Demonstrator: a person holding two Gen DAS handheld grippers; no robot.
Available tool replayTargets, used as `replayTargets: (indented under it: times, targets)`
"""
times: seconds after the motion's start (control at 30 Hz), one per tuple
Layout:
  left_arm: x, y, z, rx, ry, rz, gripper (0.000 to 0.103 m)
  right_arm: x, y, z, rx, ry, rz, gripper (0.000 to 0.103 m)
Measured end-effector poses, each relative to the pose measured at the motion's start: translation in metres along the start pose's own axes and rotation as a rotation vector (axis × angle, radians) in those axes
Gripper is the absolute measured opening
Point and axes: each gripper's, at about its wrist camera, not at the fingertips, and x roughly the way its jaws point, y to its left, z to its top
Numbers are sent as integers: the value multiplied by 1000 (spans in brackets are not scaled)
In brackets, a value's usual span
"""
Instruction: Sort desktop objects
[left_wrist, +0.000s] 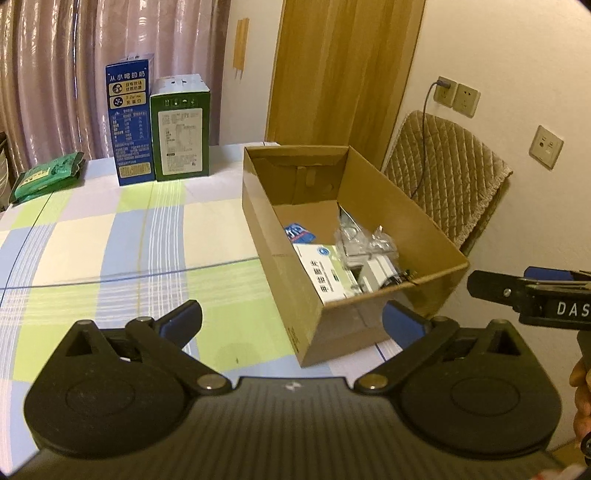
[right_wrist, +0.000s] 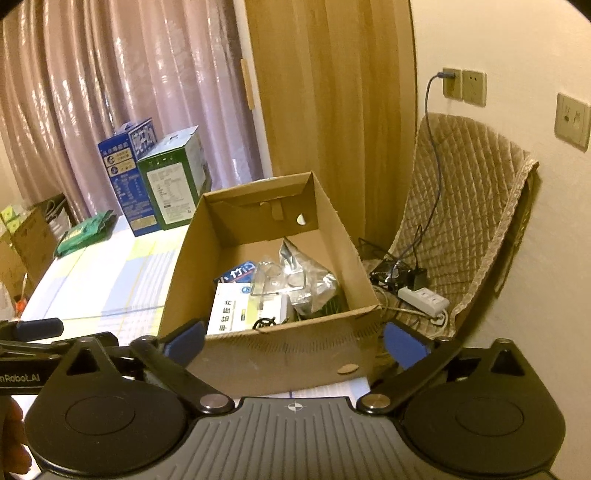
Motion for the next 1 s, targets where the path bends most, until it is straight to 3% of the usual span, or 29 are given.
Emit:
replayTargets:
  times: [0.37, 0.6, 1.0]
  targets:
    - [-34, -11, -9, -74, 43, 7, 102, -37, 12, -9, -58, 22, -10, 101]
    - [-52, -21, -13, -67, 33, 22, 102, -54, 6, -12, 3, 31, 19, 101]
    - [-51, -23, -20, -78, 49, 32, 102, -74, 16, -11, -50, 29, 6, 101]
